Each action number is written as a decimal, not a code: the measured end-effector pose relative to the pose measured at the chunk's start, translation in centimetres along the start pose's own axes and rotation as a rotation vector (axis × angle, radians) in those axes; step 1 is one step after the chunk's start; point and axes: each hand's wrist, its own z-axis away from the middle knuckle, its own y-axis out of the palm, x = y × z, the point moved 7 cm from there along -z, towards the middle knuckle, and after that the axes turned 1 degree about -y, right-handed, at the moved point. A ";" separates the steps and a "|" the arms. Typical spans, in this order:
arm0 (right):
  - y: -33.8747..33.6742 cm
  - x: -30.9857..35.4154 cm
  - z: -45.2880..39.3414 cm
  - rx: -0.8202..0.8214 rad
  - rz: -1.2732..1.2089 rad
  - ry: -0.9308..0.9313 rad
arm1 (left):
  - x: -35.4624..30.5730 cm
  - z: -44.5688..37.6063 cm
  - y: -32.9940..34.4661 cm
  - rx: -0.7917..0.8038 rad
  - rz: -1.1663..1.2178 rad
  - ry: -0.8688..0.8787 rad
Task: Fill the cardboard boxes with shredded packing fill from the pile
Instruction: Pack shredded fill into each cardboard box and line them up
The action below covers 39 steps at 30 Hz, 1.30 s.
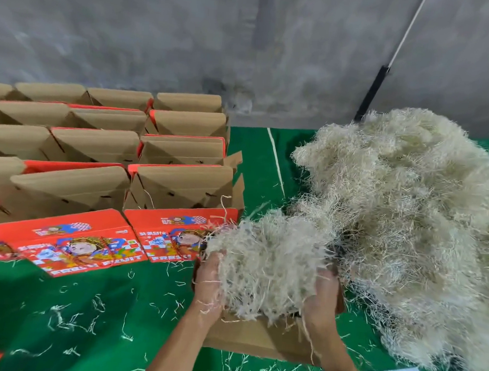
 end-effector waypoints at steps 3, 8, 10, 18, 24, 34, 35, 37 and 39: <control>3.9 0.0 1.3 0.294 0.210 -0.088 | 2.5 -0.3 1.3 -0.030 -0.226 0.019; 3.9 -1.9 -0.3 0.184 0.278 0.023 | 3.3 -1.2 2.3 0.106 -0.510 0.145; 4.2 -3.6 -0.2 0.185 0.258 0.163 | 4.2 -0.3 3.6 0.264 -0.656 0.042; 1.5 -2.5 -2.6 0.053 0.180 0.138 | 1.1 -3.7 -2.2 -0.136 -0.640 0.080; 1.9 -3.9 -2.7 0.039 0.011 0.295 | 0.8 -3.5 -1.4 -0.155 -0.456 -0.134; 5.1 -5.1 -3.1 0.361 0.369 0.203 | 3.6 -5.4 -0.4 0.079 -1.022 -0.113; 5.1 -5.4 -3.3 0.374 0.453 0.175 | 3.8 -5.8 -0.8 0.058 -1.093 -0.119; 4.7 -5.8 -3.2 0.363 0.518 0.186 | 4.0 -6.6 -1.6 0.005 -1.234 -0.115; 4.8 -7.0 -3.2 0.344 0.438 0.266 | 4.0 -7.2 -2.1 -0.057 -1.352 -0.077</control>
